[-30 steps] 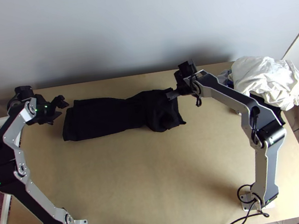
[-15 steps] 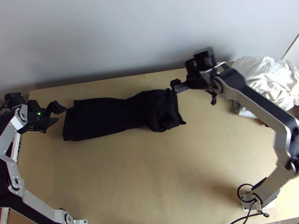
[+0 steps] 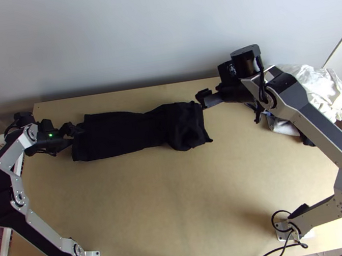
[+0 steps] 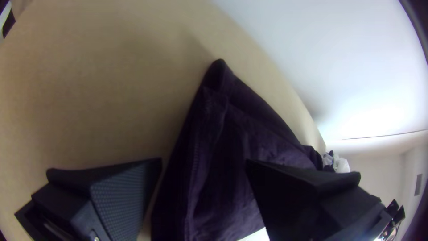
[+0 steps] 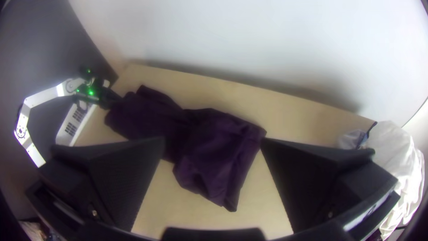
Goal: Fold the t-shirt
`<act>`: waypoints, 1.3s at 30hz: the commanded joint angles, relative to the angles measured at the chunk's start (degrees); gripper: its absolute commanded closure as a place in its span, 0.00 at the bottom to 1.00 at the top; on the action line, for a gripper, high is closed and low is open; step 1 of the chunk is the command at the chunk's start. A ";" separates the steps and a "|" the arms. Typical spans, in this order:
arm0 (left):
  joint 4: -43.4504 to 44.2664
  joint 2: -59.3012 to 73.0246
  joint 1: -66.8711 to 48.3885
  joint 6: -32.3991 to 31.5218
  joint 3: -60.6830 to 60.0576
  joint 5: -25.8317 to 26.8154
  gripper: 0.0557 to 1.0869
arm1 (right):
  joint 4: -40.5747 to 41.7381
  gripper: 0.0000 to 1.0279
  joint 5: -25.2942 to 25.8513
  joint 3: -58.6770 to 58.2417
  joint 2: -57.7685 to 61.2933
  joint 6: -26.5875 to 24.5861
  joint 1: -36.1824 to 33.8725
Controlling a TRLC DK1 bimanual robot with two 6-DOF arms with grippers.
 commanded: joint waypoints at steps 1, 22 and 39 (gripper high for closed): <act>-1.79 3.70 -0.75 2.09 2.15 1.89 0.12 | -2.25 0.03 0.09 1.27 -0.32 2.07 2.16; -6.00 3.53 -6.72 2.17 2.41 11.91 0.96 | -3.39 0.03 0.17 -0.23 -0.59 2.33 1.72; -15.41 -3.42 14.90 16.15 -6.11 11.73 0.96 | -3.04 0.03 0.09 -1.19 -2.35 2.51 1.28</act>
